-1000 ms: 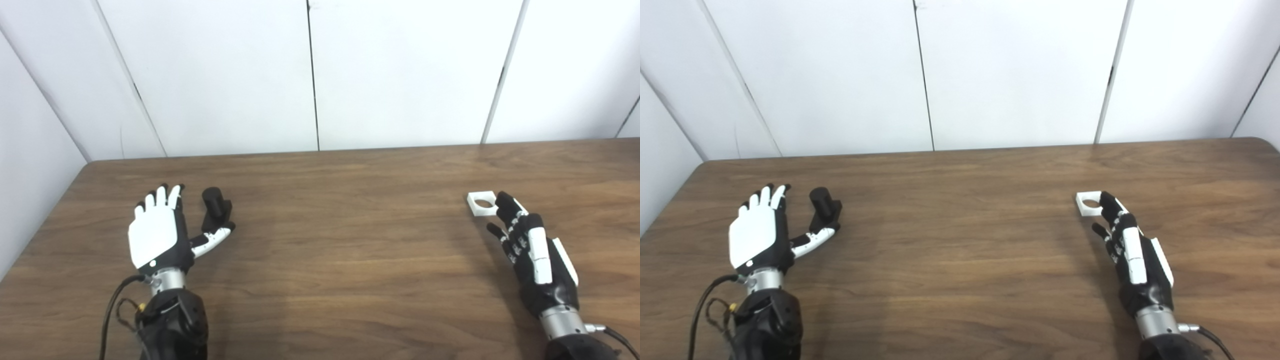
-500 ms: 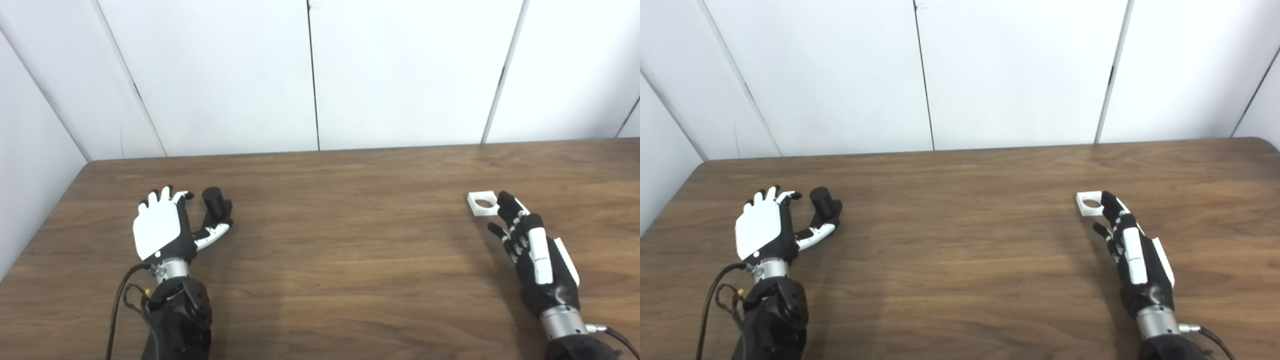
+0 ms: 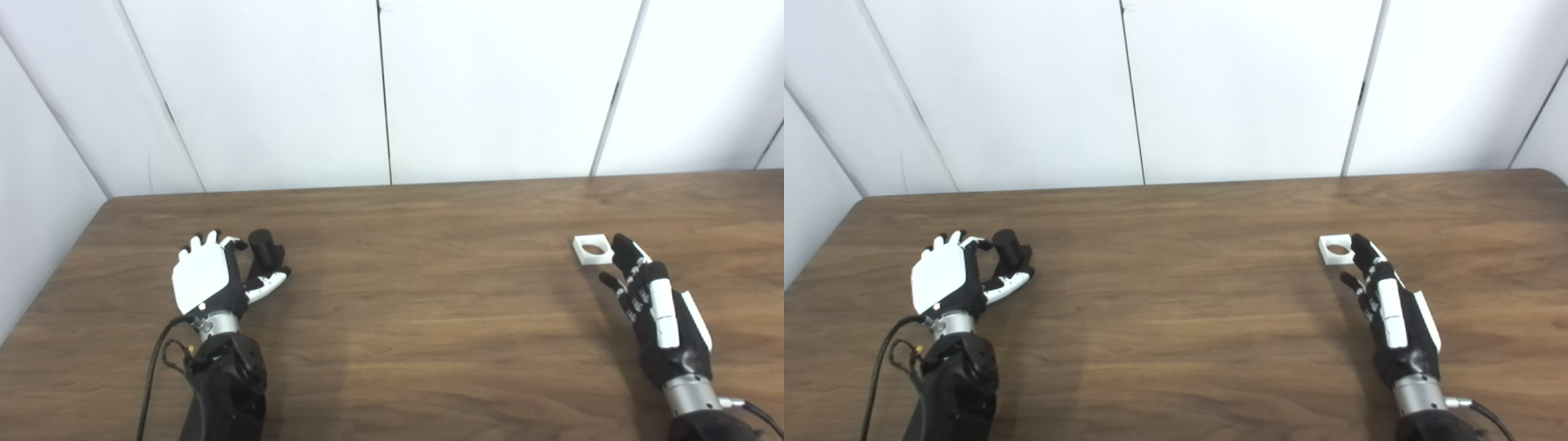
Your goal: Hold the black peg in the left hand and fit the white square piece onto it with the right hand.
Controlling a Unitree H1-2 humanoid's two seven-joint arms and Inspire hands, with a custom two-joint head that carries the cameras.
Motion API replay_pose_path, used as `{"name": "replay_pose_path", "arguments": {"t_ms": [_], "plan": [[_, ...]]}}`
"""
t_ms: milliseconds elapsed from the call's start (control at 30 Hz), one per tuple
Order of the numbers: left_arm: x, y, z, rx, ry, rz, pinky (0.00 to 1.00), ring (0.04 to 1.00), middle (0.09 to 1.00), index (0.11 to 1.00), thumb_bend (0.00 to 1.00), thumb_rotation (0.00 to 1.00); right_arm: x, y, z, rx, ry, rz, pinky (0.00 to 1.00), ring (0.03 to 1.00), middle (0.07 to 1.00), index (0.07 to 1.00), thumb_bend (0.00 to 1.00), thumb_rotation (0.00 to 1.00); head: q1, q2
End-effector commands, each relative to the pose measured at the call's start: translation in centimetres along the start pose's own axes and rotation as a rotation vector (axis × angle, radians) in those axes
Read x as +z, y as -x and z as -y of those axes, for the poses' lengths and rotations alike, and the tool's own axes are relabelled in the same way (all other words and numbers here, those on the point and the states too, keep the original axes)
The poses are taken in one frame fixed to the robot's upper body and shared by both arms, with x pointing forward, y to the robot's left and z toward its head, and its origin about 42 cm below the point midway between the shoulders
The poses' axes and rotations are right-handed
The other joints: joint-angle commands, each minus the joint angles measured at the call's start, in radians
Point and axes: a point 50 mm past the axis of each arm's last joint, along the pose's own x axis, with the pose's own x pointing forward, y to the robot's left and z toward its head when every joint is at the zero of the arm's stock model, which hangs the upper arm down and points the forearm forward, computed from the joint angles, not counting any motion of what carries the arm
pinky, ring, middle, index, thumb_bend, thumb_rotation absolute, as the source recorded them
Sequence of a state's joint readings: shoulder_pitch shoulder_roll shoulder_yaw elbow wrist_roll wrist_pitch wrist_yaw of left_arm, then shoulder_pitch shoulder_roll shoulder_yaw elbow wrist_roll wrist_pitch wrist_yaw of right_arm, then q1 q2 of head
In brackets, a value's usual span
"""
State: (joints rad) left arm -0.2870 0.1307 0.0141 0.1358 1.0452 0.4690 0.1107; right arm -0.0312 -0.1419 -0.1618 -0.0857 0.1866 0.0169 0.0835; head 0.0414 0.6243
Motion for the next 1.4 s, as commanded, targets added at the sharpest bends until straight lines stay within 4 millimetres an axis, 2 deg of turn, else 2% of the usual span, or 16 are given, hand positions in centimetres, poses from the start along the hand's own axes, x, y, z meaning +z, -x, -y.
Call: {"name": "replay_pose_path", "arguments": {"t_ms": [0,167,600,1233,1300,1367], "plan": [[1.4,-1.2,-1.6,0.056,0.022,0.019,0.99,0.993,0.944,0.721,0.76,0.52,0.1,0.2,-0.2,-0.002,-0.005,0.034,0.87,0.971,0.944,0.898,0.64,0.94,0.001,0.0],[1.3,-1.3,-1.0,0.034,-0.006,0.011,0.97,0.986,0.939,0.726,0.76,0.54,0.1,0.3,-0.1,-0.005,-0.007,0.033,0.88,0.971,0.943,0.9,0.63,0.94,0.002,0.001],[0.4,-1.6,0.2,0.03,-0.049,0.006,0.97,0.984,0.933,0.675,0.76,0.43,0.3,0.1,0.2,-0.002,-0.024,0.036,0.88,0.977,0.94,0.896,0.66,0.91,0.007,0.005],[-0.4,-1.1,0.6,0.047,-0.015,0.012,0.96,0.993,0.91,0.568,0.68,0.13,0.5,0.0,0.7,0.034,-0.013,0.041,0.92,0.999,0.952,0.912,0.69,0.91,0.017,0.015],[-0.4,-1.0,0.6,0.05,0.012,0.012,0.97,0.997,0.906,0.497,0.54,0.07,0.5,0.0,0.8,0.037,-0.014,0.043,0.93,1.0,0.953,0.911,0.7,0.91,0.017,0.016],[-0.4,-1.0,0.7,0.053,0.041,0.015,0.97,0.992,0.897,0.484,0.52,0.06,0.6,-0.1,0.8,0.037,-0.015,0.046,0.93,1.0,0.949,0.904,0.69,0.9,0.019,0.016]]}}
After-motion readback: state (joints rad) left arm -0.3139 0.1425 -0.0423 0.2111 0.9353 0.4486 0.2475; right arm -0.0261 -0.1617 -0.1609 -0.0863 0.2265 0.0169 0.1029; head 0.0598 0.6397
